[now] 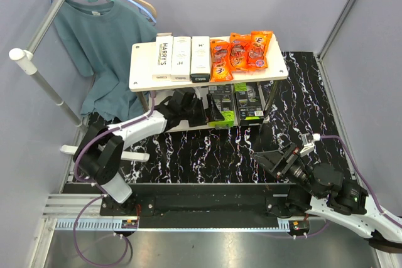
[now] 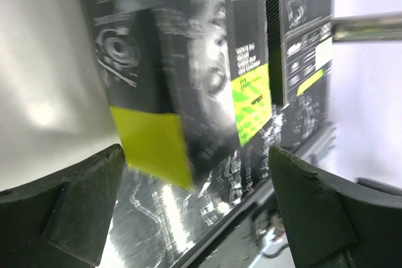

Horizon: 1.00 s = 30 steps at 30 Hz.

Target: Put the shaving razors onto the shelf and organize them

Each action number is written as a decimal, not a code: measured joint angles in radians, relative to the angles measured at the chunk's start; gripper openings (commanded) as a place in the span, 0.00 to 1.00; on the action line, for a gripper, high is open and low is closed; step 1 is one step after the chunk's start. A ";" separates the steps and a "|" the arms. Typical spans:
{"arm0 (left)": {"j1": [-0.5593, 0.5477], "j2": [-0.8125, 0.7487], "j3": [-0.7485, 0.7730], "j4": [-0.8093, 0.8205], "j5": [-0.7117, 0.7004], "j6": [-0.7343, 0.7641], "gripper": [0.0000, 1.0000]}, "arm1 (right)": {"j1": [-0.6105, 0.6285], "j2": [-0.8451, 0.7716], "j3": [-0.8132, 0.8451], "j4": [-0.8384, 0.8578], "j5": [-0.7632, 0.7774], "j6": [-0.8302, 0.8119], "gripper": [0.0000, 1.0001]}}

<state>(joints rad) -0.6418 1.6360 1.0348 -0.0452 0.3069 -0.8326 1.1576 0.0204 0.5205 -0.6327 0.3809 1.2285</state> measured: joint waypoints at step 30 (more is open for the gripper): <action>-0.126 -0.675 -0.214 -0.293 -0.055 0.201 0.99 | 0.000 0.011 -0.002 0.022 -0.001 0.010 1.00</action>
<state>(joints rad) -0.7677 0.9611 0.8211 -0.3378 0.2516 -0.6312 1.1576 0.0311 0.5190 -0.6106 0.3801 1.2388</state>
